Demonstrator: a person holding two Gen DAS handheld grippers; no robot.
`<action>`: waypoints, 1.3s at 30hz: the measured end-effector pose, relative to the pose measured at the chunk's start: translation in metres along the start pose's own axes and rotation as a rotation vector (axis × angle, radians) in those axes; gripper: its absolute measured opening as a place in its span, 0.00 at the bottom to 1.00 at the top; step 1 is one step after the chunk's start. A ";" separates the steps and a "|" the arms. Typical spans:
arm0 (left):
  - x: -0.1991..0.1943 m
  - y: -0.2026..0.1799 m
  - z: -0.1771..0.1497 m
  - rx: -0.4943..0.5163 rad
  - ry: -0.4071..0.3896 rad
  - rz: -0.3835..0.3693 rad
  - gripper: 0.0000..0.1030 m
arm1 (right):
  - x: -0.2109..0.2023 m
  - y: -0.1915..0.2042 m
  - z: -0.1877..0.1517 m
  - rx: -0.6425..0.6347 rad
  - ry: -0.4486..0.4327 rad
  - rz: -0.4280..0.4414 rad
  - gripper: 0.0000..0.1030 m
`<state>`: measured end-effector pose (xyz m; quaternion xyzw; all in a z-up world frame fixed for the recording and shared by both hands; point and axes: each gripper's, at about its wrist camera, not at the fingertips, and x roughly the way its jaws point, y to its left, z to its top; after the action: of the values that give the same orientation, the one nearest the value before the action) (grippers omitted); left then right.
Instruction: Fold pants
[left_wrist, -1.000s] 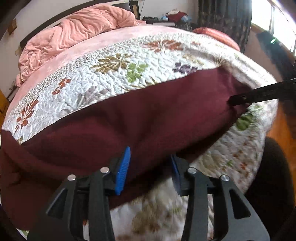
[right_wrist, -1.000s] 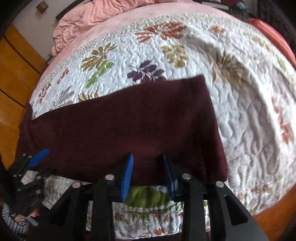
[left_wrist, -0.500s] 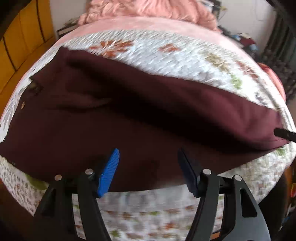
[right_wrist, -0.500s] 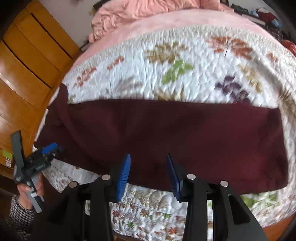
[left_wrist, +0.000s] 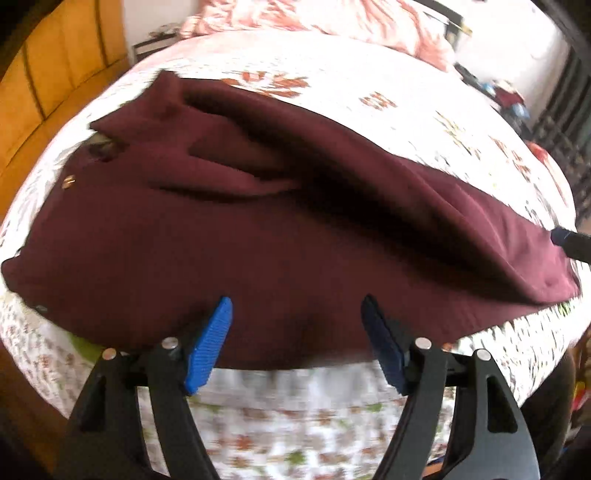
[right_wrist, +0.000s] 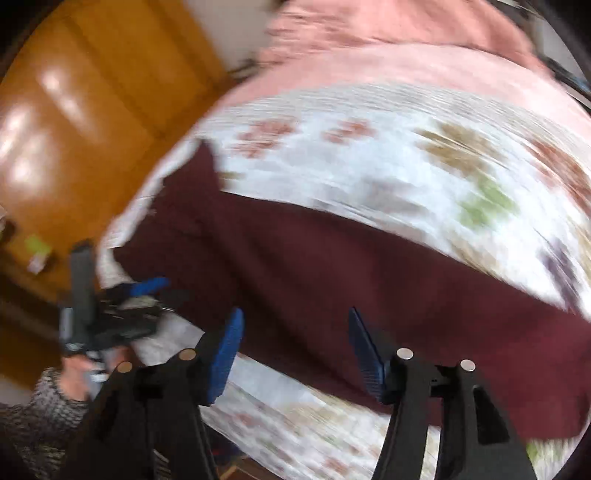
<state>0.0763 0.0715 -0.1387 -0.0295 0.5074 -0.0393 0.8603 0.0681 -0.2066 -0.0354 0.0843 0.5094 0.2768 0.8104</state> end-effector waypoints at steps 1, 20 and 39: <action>-0.001 0.009 0.003 -0.015 -0.003 0.019 0.70 | 0.012 0.011 0.011 -0.016 0.014 0.026 0.58; -0.007 0.093 0.014 -0.170 0.000 0.082 0.71 | 0.067 0.054 0.024 -0.144 0.086 0.126 0.08; -0.023 0.156 0.018 -0.279 -0.032 0.119 0.77 | 0.085 0.094 0.038 -0.258 0.139 0.160 0.54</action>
<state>0.0864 0.2296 -0.1240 -0.1192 0.4952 0.0830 0.8565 0.0946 -0.0777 -0.0446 0.0004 0.5162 0.4086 0.7527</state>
